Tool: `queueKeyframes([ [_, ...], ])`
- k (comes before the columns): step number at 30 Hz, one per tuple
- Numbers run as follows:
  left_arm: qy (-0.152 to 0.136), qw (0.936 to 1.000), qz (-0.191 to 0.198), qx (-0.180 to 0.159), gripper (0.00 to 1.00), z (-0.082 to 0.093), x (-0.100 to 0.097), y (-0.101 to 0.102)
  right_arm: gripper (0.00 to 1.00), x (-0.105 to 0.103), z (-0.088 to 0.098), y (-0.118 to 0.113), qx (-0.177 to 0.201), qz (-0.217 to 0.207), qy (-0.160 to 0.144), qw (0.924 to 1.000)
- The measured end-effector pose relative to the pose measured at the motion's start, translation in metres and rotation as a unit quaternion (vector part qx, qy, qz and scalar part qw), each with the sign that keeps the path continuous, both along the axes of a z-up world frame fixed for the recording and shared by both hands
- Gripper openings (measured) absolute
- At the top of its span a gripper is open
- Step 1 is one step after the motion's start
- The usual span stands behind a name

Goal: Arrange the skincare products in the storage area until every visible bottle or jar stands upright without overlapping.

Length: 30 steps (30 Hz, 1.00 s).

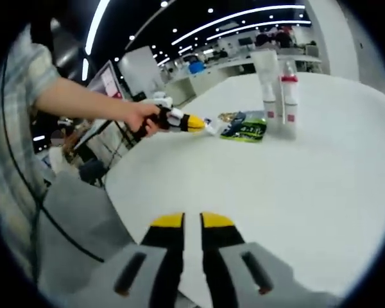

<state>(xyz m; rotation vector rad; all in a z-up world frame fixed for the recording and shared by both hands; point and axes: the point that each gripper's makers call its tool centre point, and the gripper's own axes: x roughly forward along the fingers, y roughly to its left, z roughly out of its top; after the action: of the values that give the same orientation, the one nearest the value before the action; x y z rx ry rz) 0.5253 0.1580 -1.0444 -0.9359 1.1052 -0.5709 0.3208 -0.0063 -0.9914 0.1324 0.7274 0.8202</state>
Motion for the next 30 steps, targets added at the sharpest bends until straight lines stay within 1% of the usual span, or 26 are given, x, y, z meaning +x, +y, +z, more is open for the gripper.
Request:
queueKeyframes([
  [1,0.005,0.9999,0.001,0.009,0.0,-0.003,0.001,0.002,0.08,-0.001,-0.001,-0.001,0.0,-0.001,0.002,1.0],
  [2,0.004,0.9998,0.003,0.019,0.01,-0.005,0.002,0.003,0.08,-0.002,-0.002,-0.001,-0.001,0.0,0.001,1.0],
  [4,0.006,0.9998,0.001,0.019,0.01,-0.005,0.003,0.001,0.08,-0.003,-0.003,-0.001,-0.003,0.001,0.002,1.0],
  [6,0.017,0.9996,0.001,0.02,0.01,-0.007,0.003,-0.002,0.08,-0.004,-0.004,-0.001,-0.001,-0.001,0.006,1.0],
  [9,0.024,0.9992,-0.001,0.033,0.02,-0.01,0.002,-0.001,0.08,-0.003,-0.005,0.0,-0.004,0.002,0.005,1.0],
  [10,0.033,0.9988,0.001,0.038,0.02,-0.012,0.002,-0.001,0.08,-0.003,-0.004,0.0,-0.003,0.002,0.004,1.0],
  [12,0.039,0.9982,-0.004,0.045,0.03,-0.013,0.0,0.0,0.08,-0.002,-0.003,0.0,-0.002,0.001,0.002,1.0],
  [13,0.04,0.9983,-0.002,0.042,0.03,-0.013,0.001,0.0,0.08,-0.001,-0.002,0.0,-0.001,0.001,0.001,1.0],
  [19,0.058,0.9966,-0.013,0.057,0.04,-0.013,0.001,-0.001,0.08,-0.003,-0.004,-0.002,-0.001,-0.003,0.0,1.0],
  [23,0.082,0.9951,-0.004,0.055,0.05,-0.013,0.0,0.0,0.08,-0.006,-0.004,-0.001,0.0,-0.002,0.005,1.0],
  [26,0.084,0.9944,-0.002,0.064,0.05,-0.012,0.0,0.002,0.08,-0.006,-0.004,-0.001,0.001,-0.002,0.002,1.0],
  [30,0.094,0.9935,0.004,0.063,0.07,-0.012,0.001,0.004,0.08,-0.006,-0.002,-0.001,0.002,-0.003,0.0,1.0],
])
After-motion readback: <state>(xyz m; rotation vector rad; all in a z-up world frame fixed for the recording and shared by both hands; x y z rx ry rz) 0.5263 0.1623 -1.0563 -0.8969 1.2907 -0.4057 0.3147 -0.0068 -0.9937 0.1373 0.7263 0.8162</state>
